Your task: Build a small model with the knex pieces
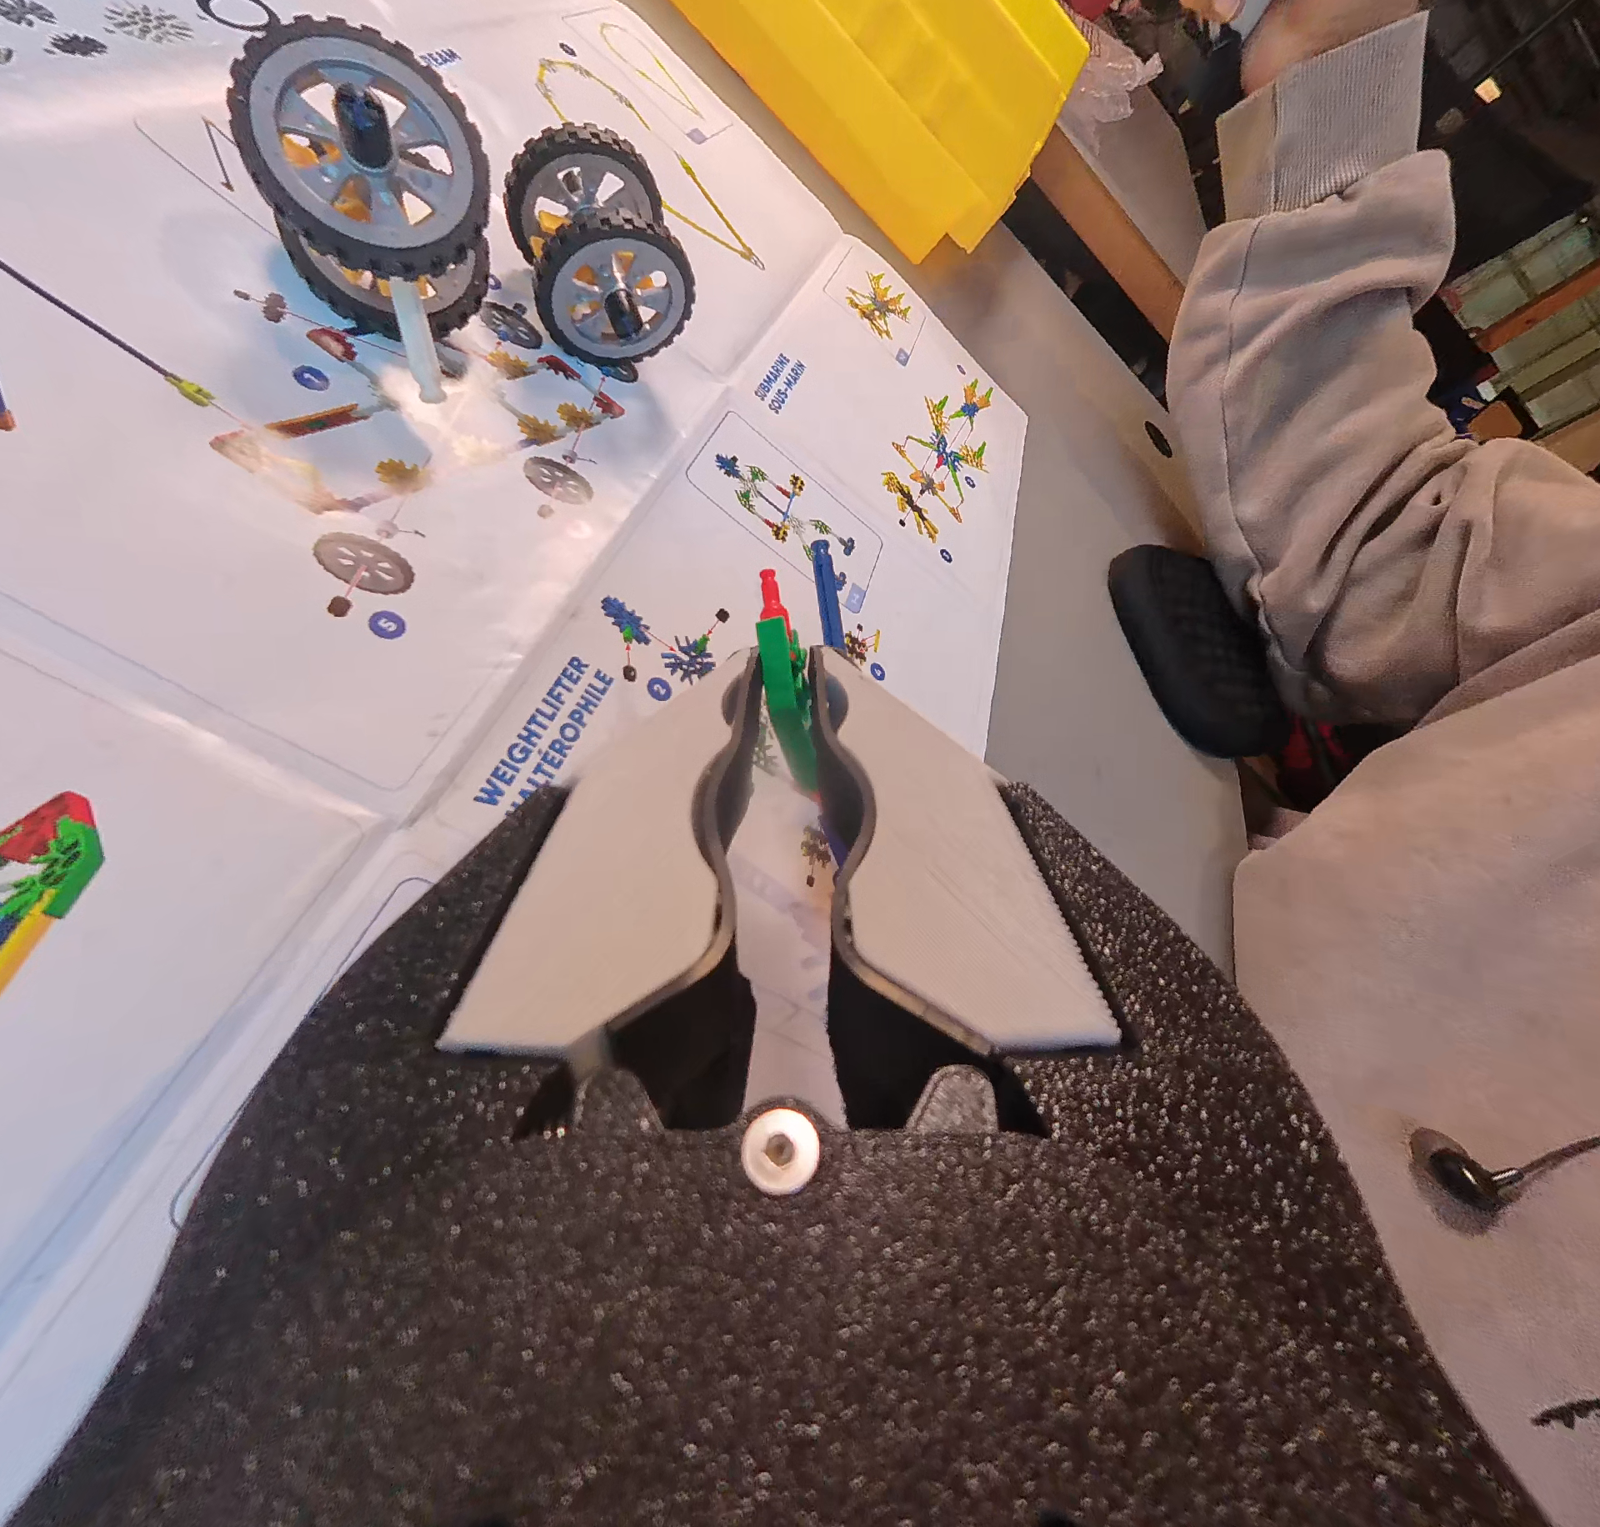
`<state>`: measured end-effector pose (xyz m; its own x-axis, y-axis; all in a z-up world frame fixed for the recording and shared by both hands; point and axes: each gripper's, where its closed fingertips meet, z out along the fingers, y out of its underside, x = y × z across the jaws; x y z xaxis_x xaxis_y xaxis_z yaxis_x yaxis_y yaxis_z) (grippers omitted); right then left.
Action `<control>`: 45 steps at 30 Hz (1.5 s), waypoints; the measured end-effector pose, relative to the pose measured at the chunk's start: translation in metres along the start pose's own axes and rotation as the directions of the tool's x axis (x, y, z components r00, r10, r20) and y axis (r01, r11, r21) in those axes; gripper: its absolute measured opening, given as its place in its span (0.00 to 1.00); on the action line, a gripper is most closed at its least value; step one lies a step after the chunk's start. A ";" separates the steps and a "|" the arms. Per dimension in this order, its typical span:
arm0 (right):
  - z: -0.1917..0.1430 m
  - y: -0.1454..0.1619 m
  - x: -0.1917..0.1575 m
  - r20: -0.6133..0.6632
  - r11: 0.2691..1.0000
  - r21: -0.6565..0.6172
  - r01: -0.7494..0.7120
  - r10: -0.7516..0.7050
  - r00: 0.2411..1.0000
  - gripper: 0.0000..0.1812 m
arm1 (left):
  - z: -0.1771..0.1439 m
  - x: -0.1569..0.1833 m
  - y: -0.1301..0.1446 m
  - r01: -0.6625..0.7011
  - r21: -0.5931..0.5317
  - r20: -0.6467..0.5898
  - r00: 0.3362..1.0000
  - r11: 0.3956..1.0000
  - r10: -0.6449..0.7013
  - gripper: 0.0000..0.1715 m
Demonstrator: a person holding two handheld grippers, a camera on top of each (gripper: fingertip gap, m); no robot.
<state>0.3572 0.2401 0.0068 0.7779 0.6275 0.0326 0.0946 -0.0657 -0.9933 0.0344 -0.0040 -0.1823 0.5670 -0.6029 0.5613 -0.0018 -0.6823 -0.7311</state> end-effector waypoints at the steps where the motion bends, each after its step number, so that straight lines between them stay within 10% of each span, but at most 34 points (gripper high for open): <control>1: -0.002 0.012 0.016 -0.038 0.999 -0.047 -0.002 0.000 0.999 0.01 | 0.000 -0.001 0.000 0.005 -0.001 0.000 1.000 1.000 -0.005 0.04; 9: 0.009 0.107 0.067 -0.155 0.952 -0.288 -0.106 0.063 0.986 0.12 | 0.004 0.020 -0.005 -0.076 0.010 -0.085 0.993 0.997 0.077 0.03; 13: 0.008 0.070 0.053 -0.143 0.986 -0.151 -0.068 0.046 0.989 0.20 | 0.005 0.031 -0.014 -0.152 0.033 -0.095 0.984 0.988 0.154 0.02; 19: 0.007 -0.007 -0.129 0.384 0.995 0.045 0.092 -0.102 0.918 0.19 | -0.007 0.049 -0.027 -0.164 0.140 -0.170 0.968 0.977 0.186 0.02; 22: -0.002 0.009 -0.255 0.723 0.988 0.021 0.151 -0.119 0.680 0.19 | -0.016 0.053 -0.031 -0.136 0.188 -0.206 0.963 0.973 0.174 0.02; 27: -0.001 0.067 -0.380 0.906 0.965 -0.074 0.251 -0.041 0.422 0.19 | -0.027 0.056 -0.029 -0.120 0.217 -0.240 0.955 0.969 0.172 0.02; 34: 0.006 0.102 -0.434 0.948 0.937 -0.163 0.308 0.062 0.311 0.04 | -0.030 0.061 -0.025 -0.193 0.196 -0.231 0.944 0.962 0.236 0.02; 45: 0.020 0.099 -0.424 0.925 0.958 -0.254 0.136 0.199 0.322 0.02 | -0.034 0.045 -0.028 -0.150 0.194 -0.183 0.965 0.969 0.186 0.03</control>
<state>0.0246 -0.0168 -0.1074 -0.3054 0.9070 -0.2899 0.3540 -0.1745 -0.9188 0.0320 -0.0261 -0.1236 0.3963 -0.7844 0.4772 0.0735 -0.4910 -0.8681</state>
